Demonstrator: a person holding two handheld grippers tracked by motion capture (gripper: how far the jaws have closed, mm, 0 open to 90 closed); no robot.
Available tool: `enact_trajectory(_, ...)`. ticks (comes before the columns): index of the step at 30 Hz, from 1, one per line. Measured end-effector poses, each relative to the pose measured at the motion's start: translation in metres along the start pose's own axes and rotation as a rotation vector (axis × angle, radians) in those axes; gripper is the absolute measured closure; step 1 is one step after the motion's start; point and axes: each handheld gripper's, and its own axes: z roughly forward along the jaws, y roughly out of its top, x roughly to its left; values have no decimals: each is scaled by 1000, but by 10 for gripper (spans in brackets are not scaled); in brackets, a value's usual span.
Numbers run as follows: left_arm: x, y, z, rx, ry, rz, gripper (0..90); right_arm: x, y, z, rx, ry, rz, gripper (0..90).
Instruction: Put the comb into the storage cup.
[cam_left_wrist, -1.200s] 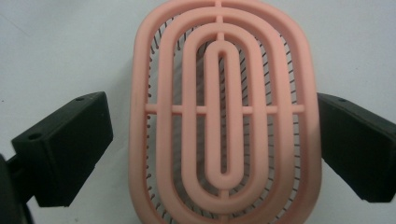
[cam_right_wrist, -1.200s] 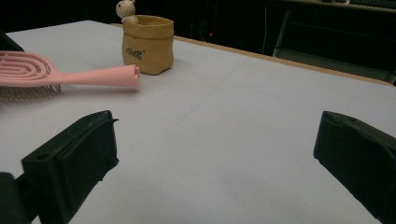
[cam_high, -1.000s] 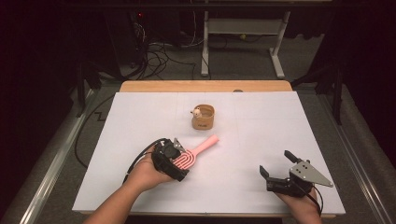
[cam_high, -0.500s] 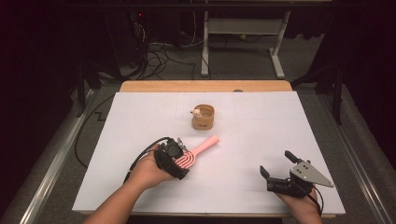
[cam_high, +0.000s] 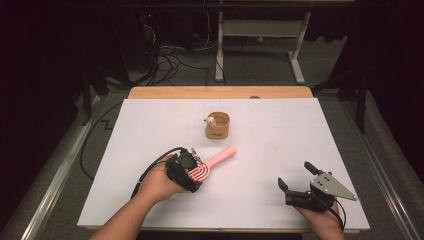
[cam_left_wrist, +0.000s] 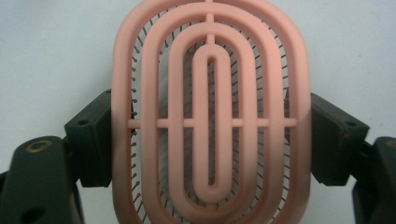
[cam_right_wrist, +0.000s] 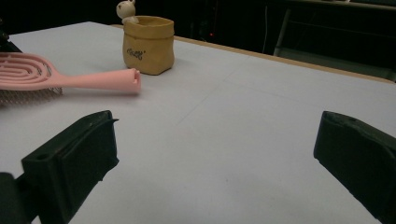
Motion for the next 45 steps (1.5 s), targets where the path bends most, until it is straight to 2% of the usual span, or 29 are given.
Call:
enact_trajectory(4,2,0,-1,-4,-18,-11,199,-1,0,0,-4,-1,1,4)
enact_trajectory(12,-1,0,-6,-10,-36,17,199,-1,0,0,0,2,2,4)
enact_trajectory(23,-3,-1,-17,-37,-52,20,199,0,0,0,0,1,1,3)
enact_trajectory(33,-7,1,-24,-31,-55,70,199,1,0,1,9,3,0,4)
enact_trajectory(37,-10,0,-31,-44,-56,79,199,3,1,2,19,13,-4,4)
enact_trajectory(40,-11,0,-37,-56,-66,80,198,5,2,2,19,3,-8,3)
enact_trajectory(45,-13,2,-43,-48,-63,104,198,9,7,9,36,1,-39,3)
